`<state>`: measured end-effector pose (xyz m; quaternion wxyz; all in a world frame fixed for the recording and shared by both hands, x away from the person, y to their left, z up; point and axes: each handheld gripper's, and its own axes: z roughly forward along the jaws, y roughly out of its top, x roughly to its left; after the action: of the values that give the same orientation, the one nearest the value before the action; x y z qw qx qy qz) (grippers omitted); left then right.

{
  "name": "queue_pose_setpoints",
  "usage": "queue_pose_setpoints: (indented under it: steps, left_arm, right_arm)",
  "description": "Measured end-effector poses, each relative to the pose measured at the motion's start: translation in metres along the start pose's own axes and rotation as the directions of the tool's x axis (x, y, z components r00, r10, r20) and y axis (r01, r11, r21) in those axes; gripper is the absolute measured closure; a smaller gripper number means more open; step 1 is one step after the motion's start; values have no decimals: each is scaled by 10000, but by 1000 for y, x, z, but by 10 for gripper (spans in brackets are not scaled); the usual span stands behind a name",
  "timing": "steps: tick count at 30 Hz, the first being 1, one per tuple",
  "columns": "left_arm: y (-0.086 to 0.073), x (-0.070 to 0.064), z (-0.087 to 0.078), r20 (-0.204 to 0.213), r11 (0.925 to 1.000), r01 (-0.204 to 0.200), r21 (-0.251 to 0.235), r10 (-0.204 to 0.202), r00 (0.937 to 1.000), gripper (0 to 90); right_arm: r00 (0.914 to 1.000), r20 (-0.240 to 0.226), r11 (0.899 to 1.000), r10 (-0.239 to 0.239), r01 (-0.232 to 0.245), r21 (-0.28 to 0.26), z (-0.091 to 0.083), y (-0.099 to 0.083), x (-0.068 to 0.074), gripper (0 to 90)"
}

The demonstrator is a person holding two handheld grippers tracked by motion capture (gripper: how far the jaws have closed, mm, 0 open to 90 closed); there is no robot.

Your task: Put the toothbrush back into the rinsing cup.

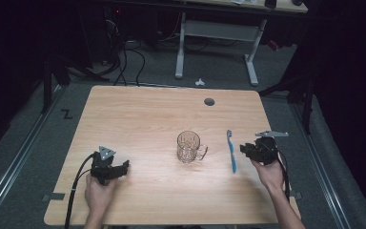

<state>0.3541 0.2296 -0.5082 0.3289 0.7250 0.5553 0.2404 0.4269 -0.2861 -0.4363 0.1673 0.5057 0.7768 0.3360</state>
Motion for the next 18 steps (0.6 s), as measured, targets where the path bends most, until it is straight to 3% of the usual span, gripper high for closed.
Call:
queue_pose_setpoints:
  steps: [18]
  left_arm:
    - [0,0,0,0,10000,3,-3,-3,10000,236]
  right_arm:
    - [9999,-68,9943,-151,157,1050,22,25,5,688]
